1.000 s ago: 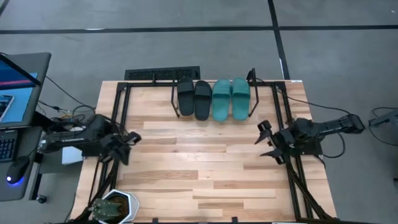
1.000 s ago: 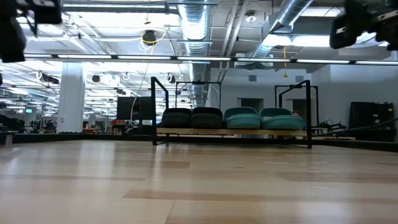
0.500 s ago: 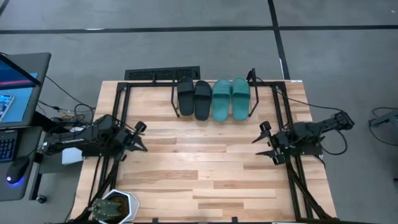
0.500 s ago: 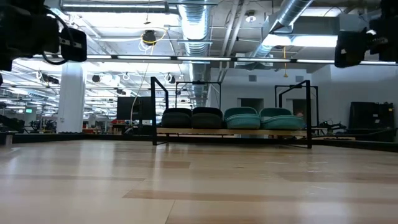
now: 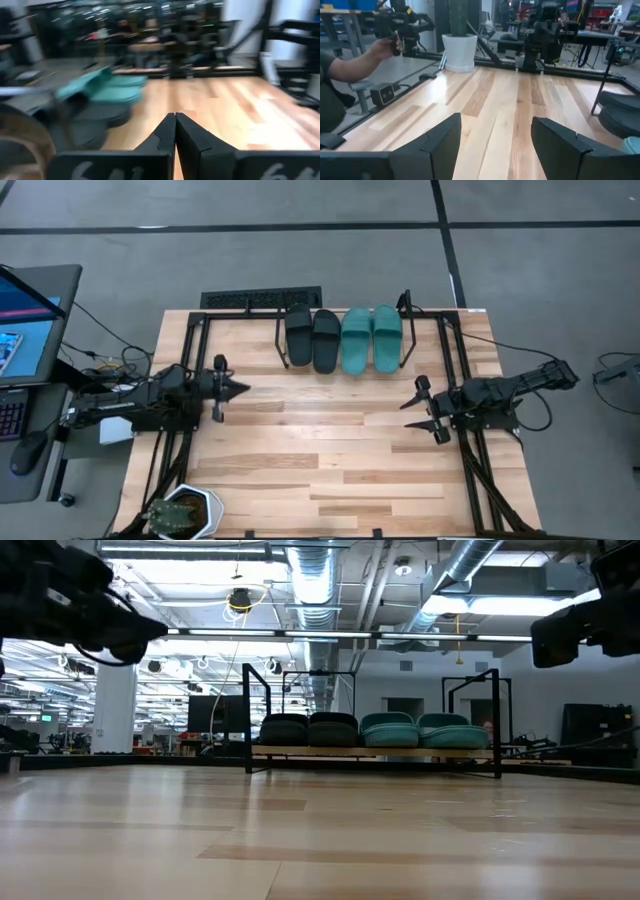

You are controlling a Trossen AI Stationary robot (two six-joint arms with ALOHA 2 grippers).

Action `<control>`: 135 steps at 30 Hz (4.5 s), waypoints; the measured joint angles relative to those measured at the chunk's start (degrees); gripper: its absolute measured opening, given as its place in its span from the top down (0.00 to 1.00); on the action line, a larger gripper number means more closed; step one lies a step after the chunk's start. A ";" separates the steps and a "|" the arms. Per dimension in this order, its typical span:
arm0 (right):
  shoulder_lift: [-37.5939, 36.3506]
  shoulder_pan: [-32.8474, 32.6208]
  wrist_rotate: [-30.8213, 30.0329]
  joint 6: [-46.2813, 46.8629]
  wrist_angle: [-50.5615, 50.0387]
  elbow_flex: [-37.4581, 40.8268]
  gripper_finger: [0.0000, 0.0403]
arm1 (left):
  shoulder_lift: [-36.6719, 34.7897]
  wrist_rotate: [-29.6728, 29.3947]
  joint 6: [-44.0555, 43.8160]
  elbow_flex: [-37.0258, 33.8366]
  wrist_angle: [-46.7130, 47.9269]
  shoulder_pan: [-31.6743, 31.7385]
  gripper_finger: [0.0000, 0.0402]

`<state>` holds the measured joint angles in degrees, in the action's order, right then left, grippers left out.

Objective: Pick and place slides into the shelf
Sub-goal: Return to Home Position

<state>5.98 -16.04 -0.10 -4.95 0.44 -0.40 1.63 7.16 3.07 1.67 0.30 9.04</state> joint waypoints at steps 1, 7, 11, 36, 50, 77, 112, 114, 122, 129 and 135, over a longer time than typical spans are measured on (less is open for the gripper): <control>0.30 0.13 0.00 0.00 0.01 0.00 0.44 | 0.00 -2.25 -0.99 0.00 0.30 0.02 1.00; 0.88 0.19 0.02 0.00 -0.03 0.00 0.44 | -0.02 -6.85 -3.06 -0.02 0.78 0.00 1.00; 0.88 0.19 0.02 0.00 -0.03 0.00 0.44 | -0.02 -6.52 -3.08 -0.02 0.74 0.00 1.00; 0.88 0.19 0.04 0.00 -0.08 -0.02 0.44 | -0.02 -6.52 1.84 -0.02 0.74 0.00 1.00; 0.88 0.19 0.07 0.02 -0.10 -0.02 0.44 | -0.02 -6.52 1.84 -0.02 0.72 0.00 1.00; 0.88 0.19 0.07 0.02 -0.10 -0.02 0.44 | -0.02 -6.52 1.70 -0.02 0.73 0.00 1.00; 0.87 0.19 0.07 0.02 -0.09 -0.02 0.44 | -0.02 -6.52 2.34 -0.02 0.73 0.00 1.00; 0.88 0.19 0.07 0.02 -0.10 -0.02 0.44 | -0.02 -6.53 2.20 -0.02 0.74 0.00 1.00; 0.87 0.19 0.07 0.02 -0.10 -0.02 0.44 | -0.02 -6.52 1.88 -0.02 0.74 0.00 1.00; 0.88 0.19 0.06 0.02 -0.10 -0.02 0.44 | -0.02 -6.52 1.75 -0.02 0.72 0.00 1.00; 0.87 0.19 0.07 0.02 -0.09 -0.02 0.44 | -0.02 -6.52 2.14 -0.02 0.72 0.00 1.00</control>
<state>6.84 -15.86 -0.03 -4.93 0.35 -0.43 1.61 0.64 5.21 1.65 1.02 9.04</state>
